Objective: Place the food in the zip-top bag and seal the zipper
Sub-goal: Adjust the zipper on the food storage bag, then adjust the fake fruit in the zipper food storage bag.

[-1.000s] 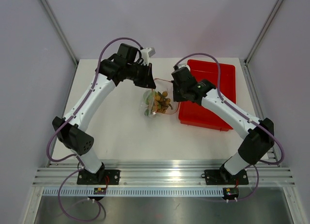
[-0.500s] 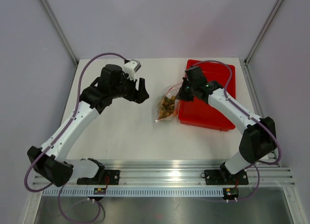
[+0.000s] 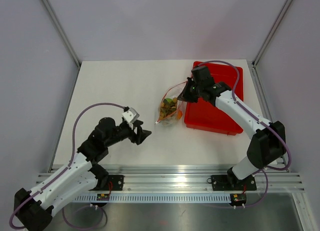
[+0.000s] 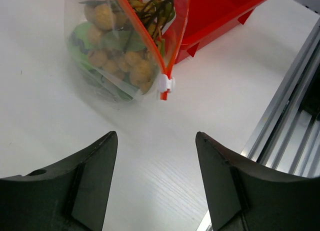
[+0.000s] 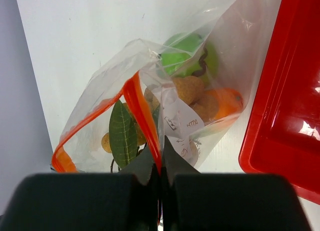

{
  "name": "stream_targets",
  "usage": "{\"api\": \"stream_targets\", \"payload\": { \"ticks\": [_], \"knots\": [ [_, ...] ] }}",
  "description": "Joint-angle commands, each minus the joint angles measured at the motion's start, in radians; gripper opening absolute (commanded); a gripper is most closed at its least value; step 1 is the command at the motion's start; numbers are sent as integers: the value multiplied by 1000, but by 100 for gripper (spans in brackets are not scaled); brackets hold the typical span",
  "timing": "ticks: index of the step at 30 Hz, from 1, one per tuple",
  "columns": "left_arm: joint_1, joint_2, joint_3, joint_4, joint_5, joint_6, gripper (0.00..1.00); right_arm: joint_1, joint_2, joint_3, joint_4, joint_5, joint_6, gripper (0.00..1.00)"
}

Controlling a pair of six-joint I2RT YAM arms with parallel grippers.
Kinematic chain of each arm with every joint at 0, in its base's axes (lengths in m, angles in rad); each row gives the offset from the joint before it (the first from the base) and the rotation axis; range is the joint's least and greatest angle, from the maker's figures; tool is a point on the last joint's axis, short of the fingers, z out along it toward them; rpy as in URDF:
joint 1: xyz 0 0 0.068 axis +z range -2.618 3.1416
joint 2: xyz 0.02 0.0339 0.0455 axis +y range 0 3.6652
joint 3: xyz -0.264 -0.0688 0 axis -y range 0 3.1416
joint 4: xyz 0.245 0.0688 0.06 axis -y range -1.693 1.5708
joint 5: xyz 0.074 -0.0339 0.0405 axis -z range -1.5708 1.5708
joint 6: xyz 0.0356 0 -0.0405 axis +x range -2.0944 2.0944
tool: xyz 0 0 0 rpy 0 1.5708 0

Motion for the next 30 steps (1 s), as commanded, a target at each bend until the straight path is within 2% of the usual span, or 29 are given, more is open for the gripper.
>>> {"api": "stream_targets", "payload": {
  "ticks": [1,6,14,18,19,23,26,30],
  "knots": [
    [-30,-17,-32,213,-23,98,66,-4,-25,38,30,-27,5,0],
    [-93,81,-47,291,-58,34,63,-7,-16,32,56,-47,17,0],
    [-223,227,-113,527,-263,-15,61,-13,-11,30,69,-75,19,0],
    [-237,285,-89,592,-311,-1,56,-18,-13,27,61,-84,14,0],
    [-237,301,-83,598,-311,5,51,-19,-14,24,62,-86,11,0],
    [-242,336,-61,629,-366,-23,17,-24,-25,17,59,-90,11,0],
    [-242,333,-47,636,-357,-32,0,-27,-37,0,67,-89,13,0],
    [-242,298,-23,595,-352,-31,0,-29,-43,-13,67,-92,16,0]
  ]
}}
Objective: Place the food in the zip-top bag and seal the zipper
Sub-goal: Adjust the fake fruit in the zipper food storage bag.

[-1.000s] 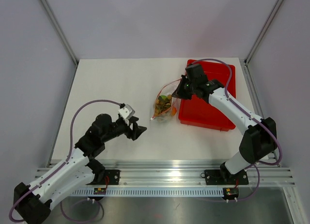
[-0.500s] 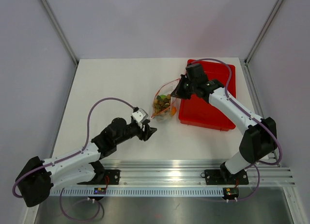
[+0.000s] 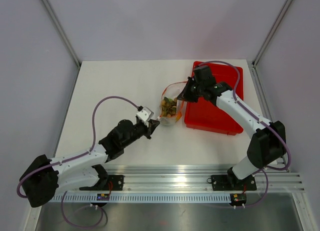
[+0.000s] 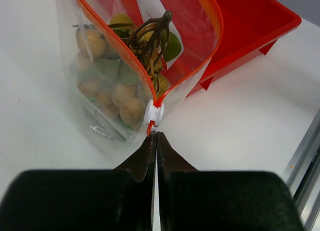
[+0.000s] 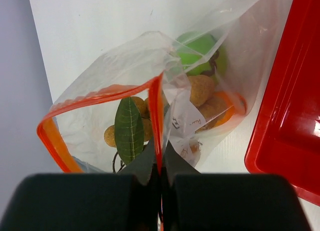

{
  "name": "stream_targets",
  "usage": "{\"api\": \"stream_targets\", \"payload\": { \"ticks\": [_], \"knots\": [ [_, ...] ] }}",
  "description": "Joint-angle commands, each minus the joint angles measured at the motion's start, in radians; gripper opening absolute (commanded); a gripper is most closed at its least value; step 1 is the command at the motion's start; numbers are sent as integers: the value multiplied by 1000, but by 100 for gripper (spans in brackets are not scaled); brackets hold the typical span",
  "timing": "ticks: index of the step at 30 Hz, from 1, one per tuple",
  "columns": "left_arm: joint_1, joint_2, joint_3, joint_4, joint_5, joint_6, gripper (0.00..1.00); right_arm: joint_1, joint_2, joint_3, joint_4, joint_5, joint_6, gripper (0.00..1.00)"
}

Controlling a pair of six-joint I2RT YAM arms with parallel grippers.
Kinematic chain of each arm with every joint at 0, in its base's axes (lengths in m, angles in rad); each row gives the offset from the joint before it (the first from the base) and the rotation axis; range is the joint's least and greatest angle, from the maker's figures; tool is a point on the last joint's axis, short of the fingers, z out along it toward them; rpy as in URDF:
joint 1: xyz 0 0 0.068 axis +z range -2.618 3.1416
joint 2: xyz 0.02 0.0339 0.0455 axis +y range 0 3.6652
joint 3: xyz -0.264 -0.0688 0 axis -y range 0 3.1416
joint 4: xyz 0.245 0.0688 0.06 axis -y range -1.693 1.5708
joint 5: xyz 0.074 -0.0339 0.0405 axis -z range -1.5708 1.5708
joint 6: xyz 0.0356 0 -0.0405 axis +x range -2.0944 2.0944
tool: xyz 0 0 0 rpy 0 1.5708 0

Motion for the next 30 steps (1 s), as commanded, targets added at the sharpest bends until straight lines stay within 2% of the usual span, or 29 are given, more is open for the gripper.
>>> {"api": "stream_targets", "payload": {
  "ticks": [1,4,9,15,20,21,23,24,25,27,30],
  "knots": [
    [-5,-69,56,85,-48,-9,0,-5,-44,-3,42,-31,10,0],
    [-5,-128,67,66,-101,-5,0,-7,-49,-6,48,-39,13,0],
    [-5,-137,83,3,-78,58,0,-7,-49,-1,65,-54,28,0],
    [-5,-169,-11,100,-69,-34,0,-5,-55,-9,74,-59,34,0],
    [-5,-152,3,98,-63,-32,0,-7,-61,-14,81,-64,39,0],
    [-5,-146,7,95,-59,-26,4,-7,-63,-15,82,-65,41,0],
    [-5,-125,18,78,-57,-23,31,-8,-61,-17,87,-67,44,0],
    [-5,-117,17,75,-58,-28,51,-7,-61,-15,88,-71,45,0],
    [-5,-114,9,81,-68,-34,58,-5,-60,-15,91,-73,45,0],
    [-5,-117,-20,109,-94,-57,69,-7,-58,-14,93,-79,47,0],
    [-5,-113,-54,149,-95,-61,71,-7,-55,-14,93,-82,47,0]
  ]
}}
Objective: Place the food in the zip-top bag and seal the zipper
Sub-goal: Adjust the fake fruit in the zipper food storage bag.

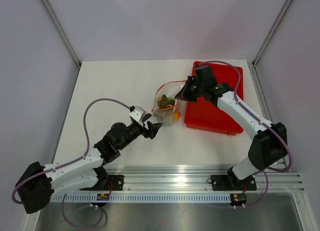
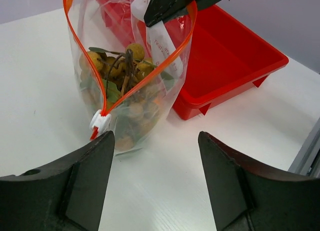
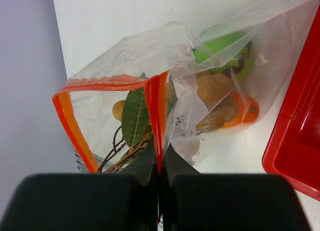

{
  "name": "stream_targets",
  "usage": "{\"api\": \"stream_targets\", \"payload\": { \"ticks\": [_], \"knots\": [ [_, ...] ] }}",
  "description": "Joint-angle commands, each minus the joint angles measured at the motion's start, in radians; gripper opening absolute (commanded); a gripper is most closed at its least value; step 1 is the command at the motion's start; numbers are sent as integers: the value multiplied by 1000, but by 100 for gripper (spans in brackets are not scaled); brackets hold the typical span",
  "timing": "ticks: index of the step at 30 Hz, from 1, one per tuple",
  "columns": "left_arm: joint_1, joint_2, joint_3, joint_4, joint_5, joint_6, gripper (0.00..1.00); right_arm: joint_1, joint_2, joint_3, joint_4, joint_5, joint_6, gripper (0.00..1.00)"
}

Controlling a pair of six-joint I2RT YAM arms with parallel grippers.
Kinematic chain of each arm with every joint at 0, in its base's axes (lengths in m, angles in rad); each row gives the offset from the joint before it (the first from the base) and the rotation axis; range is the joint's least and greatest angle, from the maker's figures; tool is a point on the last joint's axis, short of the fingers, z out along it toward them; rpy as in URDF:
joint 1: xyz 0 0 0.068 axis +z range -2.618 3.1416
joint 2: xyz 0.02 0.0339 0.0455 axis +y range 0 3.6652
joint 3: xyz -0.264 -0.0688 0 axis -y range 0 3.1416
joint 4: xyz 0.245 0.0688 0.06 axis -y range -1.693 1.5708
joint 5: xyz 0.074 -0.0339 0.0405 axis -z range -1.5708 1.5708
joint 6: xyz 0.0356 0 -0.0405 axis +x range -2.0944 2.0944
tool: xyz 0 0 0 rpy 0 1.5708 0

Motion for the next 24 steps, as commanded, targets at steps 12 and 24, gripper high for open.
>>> {"api": "stream_targets", "payload": {
  "ticks": [12,24],
  "knots": [
    [3,112,-61,292,-138,67,65,-5,-37,1,44,-34,7,0],
    [85,253,-10,384,57,110,60,-7,-37,6,41,-42,5,0]
  ]
}}
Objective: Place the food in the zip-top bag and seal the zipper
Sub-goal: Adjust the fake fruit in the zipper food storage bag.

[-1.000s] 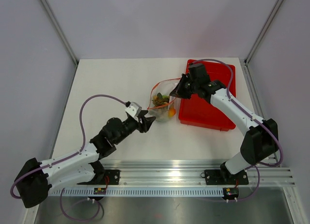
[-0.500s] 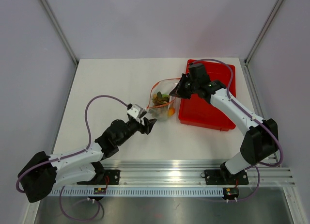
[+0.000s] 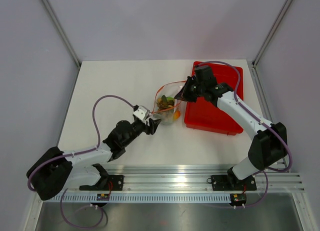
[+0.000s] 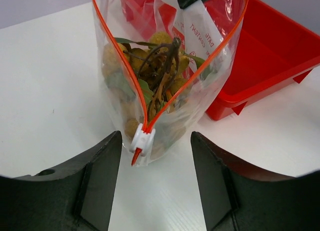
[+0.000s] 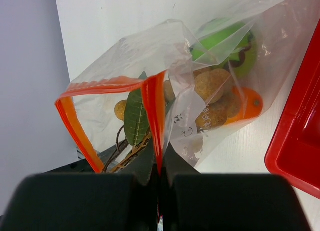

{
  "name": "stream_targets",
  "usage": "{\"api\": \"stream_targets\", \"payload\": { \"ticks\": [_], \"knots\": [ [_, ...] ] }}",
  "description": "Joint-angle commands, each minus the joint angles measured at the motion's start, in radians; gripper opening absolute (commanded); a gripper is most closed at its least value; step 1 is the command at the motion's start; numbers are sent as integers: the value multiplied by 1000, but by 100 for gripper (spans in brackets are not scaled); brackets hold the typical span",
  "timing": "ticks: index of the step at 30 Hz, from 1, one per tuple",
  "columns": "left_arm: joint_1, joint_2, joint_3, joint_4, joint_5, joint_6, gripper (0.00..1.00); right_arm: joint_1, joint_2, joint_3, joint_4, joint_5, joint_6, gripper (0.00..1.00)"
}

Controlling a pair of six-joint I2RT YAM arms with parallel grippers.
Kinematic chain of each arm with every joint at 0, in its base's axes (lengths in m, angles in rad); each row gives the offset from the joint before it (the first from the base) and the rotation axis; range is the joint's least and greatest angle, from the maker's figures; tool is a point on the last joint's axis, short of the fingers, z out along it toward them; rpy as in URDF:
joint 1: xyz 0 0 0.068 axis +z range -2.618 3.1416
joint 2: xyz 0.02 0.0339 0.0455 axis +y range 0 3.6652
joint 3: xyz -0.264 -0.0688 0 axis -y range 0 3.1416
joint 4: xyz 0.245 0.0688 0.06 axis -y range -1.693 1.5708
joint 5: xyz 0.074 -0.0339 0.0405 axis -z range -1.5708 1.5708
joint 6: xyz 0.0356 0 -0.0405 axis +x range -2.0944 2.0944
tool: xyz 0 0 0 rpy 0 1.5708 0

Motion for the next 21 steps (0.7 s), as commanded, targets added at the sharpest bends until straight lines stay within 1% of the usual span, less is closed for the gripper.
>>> {"api": "stream_targets", "payload": {
  "ticks": [1,5,7,8,9,10,14,17,18,19,20,21],
  "knots": [
    [15,35,54,102,35,33,60,-8,-40,8,36,-22,2,0],
    [29,42,41,131,46,9,64,-8,-46,0,34,-20,2,0],
    [30,51,44,137,47,6,60,-8,-46,0,34,-20,1,0],
    [30,54,44,143,75,2,58,-8,-45,1,33,-23,1,0],
    [32,61,47,151,86,-1,52,-8,-43,3,33,-23,1,0],
    [32,62,50,165,90,-4,41,-10,-43,3,34,-23,1,0],
    [32,64,68,182,100,-13,0,-8,-46,3,31,-25,-2,0],
    [33,35,87,165,109,-22,0,-10,-55,-3,22,-23,-22,1],
    [39,16,97,147,110,-25,0,-10,-63,-5,16,-22,-34,5],
    [47,9,113,89,113,-33,0,-10,-67,-6,8,-19,-44,11],
    [58,1,151,55,136,-53,0,-11,-72,-5,2,-13,-56,21],
    [68,-4,165,30,147,-59,0,-11,-86,-2,-24,-4,-85,38]
  ]
}}
